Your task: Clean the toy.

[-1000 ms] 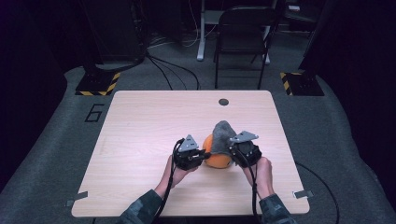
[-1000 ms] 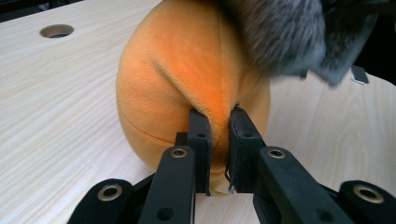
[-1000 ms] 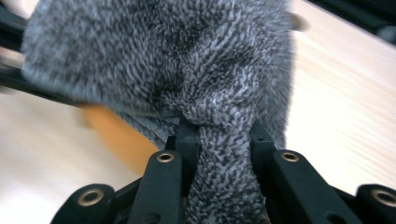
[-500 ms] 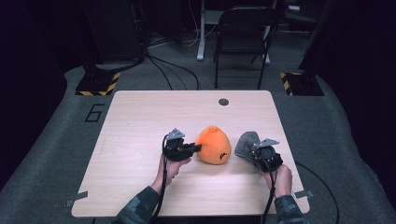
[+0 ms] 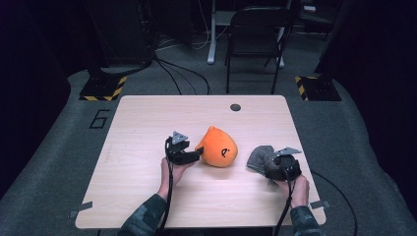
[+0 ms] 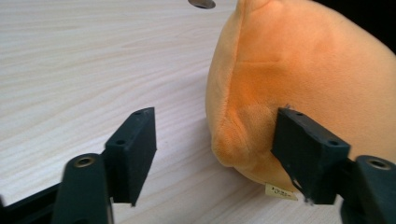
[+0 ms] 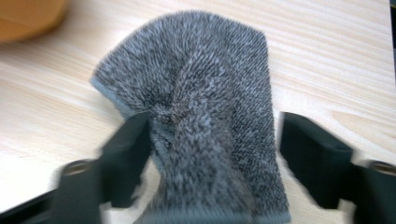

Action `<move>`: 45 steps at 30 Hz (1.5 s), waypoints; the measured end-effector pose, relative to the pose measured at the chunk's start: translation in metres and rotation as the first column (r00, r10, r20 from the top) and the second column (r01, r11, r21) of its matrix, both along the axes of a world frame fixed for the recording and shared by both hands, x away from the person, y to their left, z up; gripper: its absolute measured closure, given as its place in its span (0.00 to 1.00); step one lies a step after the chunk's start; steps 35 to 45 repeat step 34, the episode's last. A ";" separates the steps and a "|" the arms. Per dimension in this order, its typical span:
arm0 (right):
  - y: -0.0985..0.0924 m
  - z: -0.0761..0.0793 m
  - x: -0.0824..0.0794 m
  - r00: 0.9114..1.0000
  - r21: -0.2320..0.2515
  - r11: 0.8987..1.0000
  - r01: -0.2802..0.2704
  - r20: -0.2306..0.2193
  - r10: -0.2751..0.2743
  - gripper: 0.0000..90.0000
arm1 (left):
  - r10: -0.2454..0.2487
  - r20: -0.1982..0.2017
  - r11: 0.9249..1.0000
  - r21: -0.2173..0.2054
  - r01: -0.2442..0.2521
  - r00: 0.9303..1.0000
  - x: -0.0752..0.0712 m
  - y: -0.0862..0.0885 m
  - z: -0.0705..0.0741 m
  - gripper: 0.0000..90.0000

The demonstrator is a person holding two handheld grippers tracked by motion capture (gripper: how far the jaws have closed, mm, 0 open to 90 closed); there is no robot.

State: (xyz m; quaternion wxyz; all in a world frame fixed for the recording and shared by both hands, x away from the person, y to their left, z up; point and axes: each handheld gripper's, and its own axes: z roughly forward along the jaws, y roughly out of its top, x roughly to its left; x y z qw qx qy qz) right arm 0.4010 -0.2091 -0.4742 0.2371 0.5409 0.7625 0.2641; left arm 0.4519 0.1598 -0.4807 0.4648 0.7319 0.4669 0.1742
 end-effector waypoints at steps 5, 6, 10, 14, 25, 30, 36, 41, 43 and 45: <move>-0.012 0.007 -0.015 1.000 0.049 0.999 -0.013 0.018 0.012 0.08 | 0.005 0.051 1.000 0.030 -0.007 0.999 -0.010 0.010 0.013 0.21; -0.014 0.007 -0.017 1.000 0.053 0.998 -0.023 0.017 0.023 0.05 | 0.007 0.054 1.000 0.027 -0.008 0.999 -0.013 0.013 0.015 0.20; -0.016 0.004 -0.028 0.999 0.039 0.998 -0.041 0.009 0.041 0.00 | -0.003 0.082 0.998 0.067 -0.003 0.997 -0.027 0.024 0.016 0.17; -0.018 0.002 -0.036 0.998 0.031 0.998 -0.062 0.025 0.061 0.00 | -0.013 0.083 0.998 0.067 0.008 0.996 -0.041 0.041 0.015 0.13; -0.046 -0.030 -0.054 0.999 0.067 0.997 -0.048 -0.019 0.049 0.00 | 0.002 -0.032 0.987 0.161 0.003 0.999 -0.071 0.095 -0.018 0.00; -0.046 -0.037 -0.055 0.997 0.039 0.997 -0.067 -0.026 0.068 0.00 | 0.014 -0.076 0.982 0.188 0.001 0.997 -0.068 0.111 -0.034 0.00; -0.047 -0.042 -0.055 0.996 0.019 0.997 -0.077 -0.043 0.078 0.00 | 0.028 -0.105 0.981 0.193 -0.008 0.994 -0.062 0.118 -0.042 0.00; -0.047 -0.042 -0.055 0.996 0.019 0.997 -0.077 -0.043 0.078 0.00 | 0.028 -0.105 0.981 0.193 -0.008 0.994 -0.062 0.118 -0.042 0.00; -0.047 -0.042 -0.055 0.996 0.019 0.997 -0.077 -0.043 0.078 0.00 | 0.028 -0.105 0.981 0.193 -0.008 0.994 -0.062 0.118 -0.042 0.00; -0.047 -0.042 -0.055 0.996 0.019 0.997 -0.077 -0.043 0.078 0.00 | 0.028 -0.105 0.981 0.193 -0.008 0.994 -0.062 0.118 -0.042 0.00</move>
